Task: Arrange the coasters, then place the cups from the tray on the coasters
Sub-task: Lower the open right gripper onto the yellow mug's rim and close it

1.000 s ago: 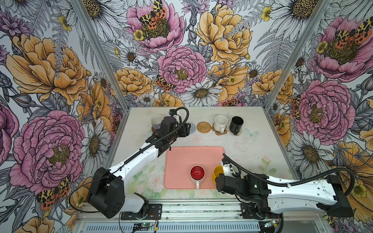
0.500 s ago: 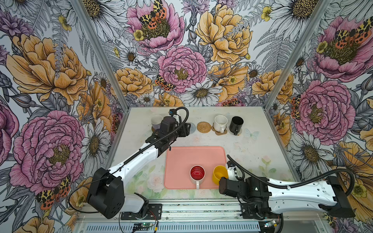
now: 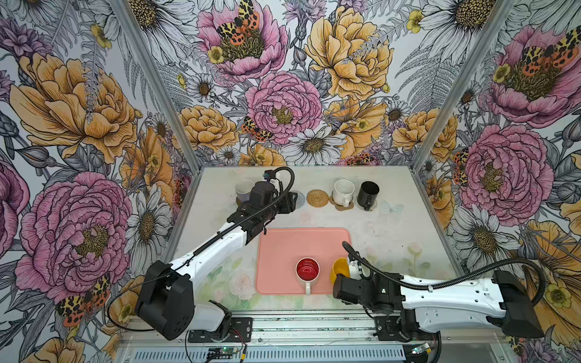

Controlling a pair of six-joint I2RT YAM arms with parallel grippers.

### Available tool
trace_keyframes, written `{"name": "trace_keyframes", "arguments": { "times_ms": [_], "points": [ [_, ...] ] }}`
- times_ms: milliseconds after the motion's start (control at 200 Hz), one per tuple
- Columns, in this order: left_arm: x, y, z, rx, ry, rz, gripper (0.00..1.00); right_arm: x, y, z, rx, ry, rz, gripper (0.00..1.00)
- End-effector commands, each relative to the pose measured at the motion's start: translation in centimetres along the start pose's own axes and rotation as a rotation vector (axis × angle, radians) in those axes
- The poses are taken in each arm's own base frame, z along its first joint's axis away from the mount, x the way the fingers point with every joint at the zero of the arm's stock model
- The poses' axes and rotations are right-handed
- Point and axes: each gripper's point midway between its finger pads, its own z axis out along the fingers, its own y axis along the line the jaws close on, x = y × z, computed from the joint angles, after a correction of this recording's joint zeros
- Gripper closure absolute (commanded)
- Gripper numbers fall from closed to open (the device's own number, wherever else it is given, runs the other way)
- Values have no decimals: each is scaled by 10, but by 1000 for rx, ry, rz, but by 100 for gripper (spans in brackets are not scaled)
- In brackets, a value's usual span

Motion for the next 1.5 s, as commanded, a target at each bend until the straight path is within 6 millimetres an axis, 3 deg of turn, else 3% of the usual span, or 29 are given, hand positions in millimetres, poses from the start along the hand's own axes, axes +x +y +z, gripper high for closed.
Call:
{"name": "trace_keyframes", "arguments": {
  "times_ms": [0, 475, 856, 1211, 1491],
  "points": [
    [-2, -9, 2, 35, -10, -10, 32, -2, 13, 3, -42, 16, -5, 39],
    [-2, -9, 3, 36, -7, -11, 32, 2, 18, 22, -35, 77, 4, 59],
    [-2, -10, 4, 41, -3, -9, 32, 3, 21, 25, -25, 100, -16, 100],
    [-2, -10, 4, 41, -5, -6, 32, -17, 30, 13, -56, 26, -36, 100],
    [-2, -9, 2, 36, -6, -1, 32, -34, 26, 4, -73, -30, -25, 100]
  ]
}}
